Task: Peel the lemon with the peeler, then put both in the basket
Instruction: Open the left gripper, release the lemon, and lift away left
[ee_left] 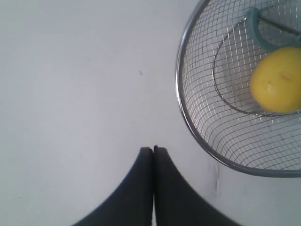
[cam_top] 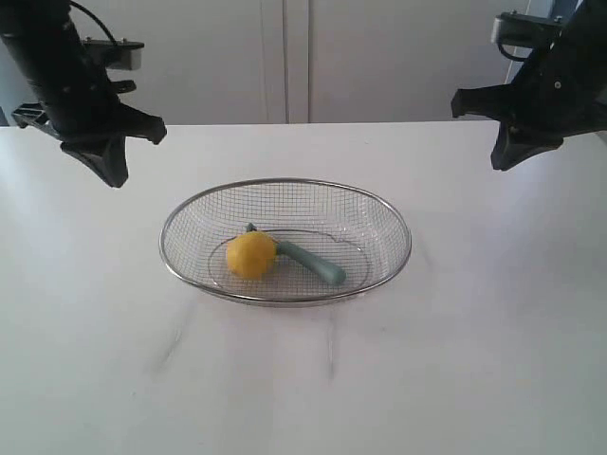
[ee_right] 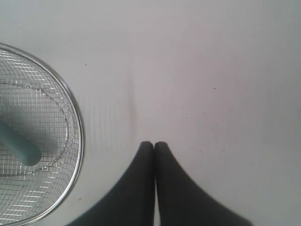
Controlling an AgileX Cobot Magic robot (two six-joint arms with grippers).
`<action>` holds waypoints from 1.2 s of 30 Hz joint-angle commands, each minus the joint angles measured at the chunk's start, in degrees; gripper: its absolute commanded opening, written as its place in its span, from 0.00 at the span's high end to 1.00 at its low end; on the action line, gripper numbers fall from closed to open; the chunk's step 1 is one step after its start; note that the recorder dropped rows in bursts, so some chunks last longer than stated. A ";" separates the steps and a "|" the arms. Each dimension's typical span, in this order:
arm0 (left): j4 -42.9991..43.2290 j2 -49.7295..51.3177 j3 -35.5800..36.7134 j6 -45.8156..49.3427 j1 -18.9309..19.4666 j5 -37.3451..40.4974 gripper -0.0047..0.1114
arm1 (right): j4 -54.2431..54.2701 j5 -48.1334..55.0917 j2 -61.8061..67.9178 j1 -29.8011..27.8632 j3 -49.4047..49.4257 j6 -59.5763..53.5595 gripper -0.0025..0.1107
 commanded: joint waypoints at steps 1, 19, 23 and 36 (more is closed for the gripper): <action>-3.87 -1.98 -0.21 -0.63 2.74 4.58 0.96 | -0.51 -0.49 -0.56 -0.30 0.27 0.11 0.98; -3.76 -17.31 14.27 -0.09 3.09 -1.79 0.96 | -0.51 -0.49 -0.56 -0.30 0.27 0.11 0.98; -3.76 -21.77 17.66 0.04 3.09 -3.47 0.96 | -0.51 -0.49 -0.56 -0.30 0.27 0.11 0.98; -2.51 -30.92 22.31 0.82 3.09 -3.45 0.96 | -0.51 -0.49 -0.56 -0.30 0.27 0.11 0.98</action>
